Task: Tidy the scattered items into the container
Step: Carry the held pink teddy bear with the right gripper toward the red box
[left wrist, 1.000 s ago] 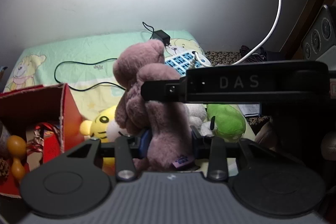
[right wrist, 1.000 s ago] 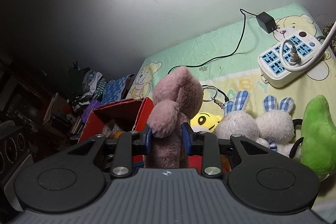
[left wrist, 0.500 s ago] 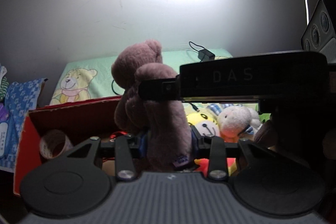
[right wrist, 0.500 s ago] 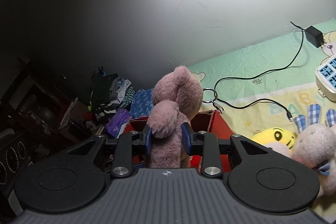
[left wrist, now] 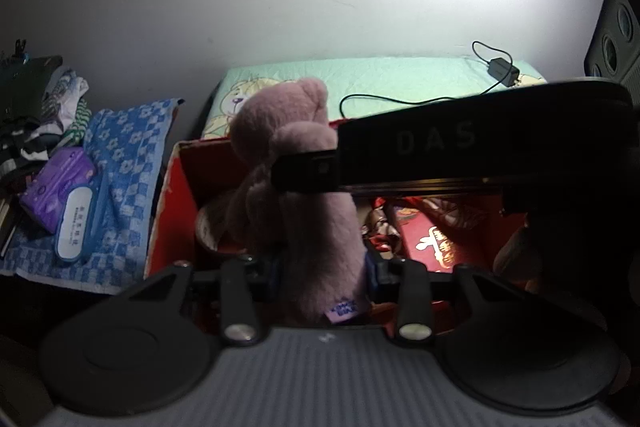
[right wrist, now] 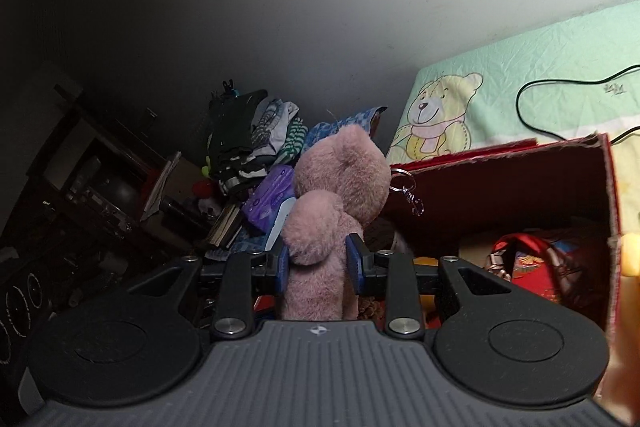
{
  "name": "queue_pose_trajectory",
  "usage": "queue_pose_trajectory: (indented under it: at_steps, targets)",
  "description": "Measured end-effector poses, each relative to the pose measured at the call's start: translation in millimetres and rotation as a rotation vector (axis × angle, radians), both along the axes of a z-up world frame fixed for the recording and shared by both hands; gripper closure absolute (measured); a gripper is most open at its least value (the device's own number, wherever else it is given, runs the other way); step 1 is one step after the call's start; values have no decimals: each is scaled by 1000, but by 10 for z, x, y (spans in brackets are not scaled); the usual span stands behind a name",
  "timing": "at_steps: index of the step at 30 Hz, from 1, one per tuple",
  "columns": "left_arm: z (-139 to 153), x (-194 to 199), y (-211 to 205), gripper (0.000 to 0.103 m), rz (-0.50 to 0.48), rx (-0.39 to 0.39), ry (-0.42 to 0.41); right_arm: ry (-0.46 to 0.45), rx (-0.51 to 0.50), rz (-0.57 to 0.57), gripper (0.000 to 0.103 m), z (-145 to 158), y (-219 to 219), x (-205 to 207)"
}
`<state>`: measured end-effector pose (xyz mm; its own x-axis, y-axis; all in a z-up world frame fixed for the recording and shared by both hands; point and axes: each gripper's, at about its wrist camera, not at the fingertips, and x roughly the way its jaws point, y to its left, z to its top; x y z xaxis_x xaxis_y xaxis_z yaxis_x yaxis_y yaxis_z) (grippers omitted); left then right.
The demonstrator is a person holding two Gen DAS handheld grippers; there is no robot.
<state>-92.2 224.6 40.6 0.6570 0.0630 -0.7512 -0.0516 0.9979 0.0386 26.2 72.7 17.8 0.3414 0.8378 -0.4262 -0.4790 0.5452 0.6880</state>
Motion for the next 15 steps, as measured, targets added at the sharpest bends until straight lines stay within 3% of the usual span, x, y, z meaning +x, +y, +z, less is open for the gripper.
queue_pose_trajectory:
  at_steps: [15]
  targets:
    - [-307,52,297,66,58,104,81,90,-30,62,71,-367,483,121]
